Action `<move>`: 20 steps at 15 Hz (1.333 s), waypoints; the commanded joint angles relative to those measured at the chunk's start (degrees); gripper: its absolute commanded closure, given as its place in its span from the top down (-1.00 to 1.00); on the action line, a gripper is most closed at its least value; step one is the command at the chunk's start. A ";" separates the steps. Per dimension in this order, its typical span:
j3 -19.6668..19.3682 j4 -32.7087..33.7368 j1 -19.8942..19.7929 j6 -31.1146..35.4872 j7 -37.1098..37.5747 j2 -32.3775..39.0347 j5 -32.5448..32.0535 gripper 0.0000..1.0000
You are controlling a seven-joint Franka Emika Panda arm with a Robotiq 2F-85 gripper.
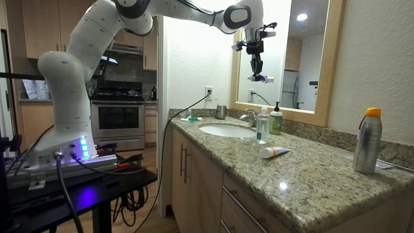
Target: Move the purple toothpaste to the right side of the countertop
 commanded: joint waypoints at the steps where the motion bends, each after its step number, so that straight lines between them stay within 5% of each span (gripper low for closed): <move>1: -1.99 0.92 -2.69 2.53 6.83 3.01 2.19 -0.96; 6: -2.60 -3.73 -4.20 5.54 17.16 0.73 6.29 -0.96; 9: -0.09 -12.30 0.73 8.44 6.88 -6.10 5.65 -0.96; 10: -1.25 -3.81 -2.48 5.80 10.02 0.10 6.34 -0.82; 13: -0.59 -8.17 1.39 6.50 9.16 -3.68 5.93 -0.82; 15: -1.03 -5.83 2.50 12.59 17.18 -0.79 7.41 -0.96; 20: -2.86 11.35 -2.21 6.47 33.59 9.79 7.70 -0.96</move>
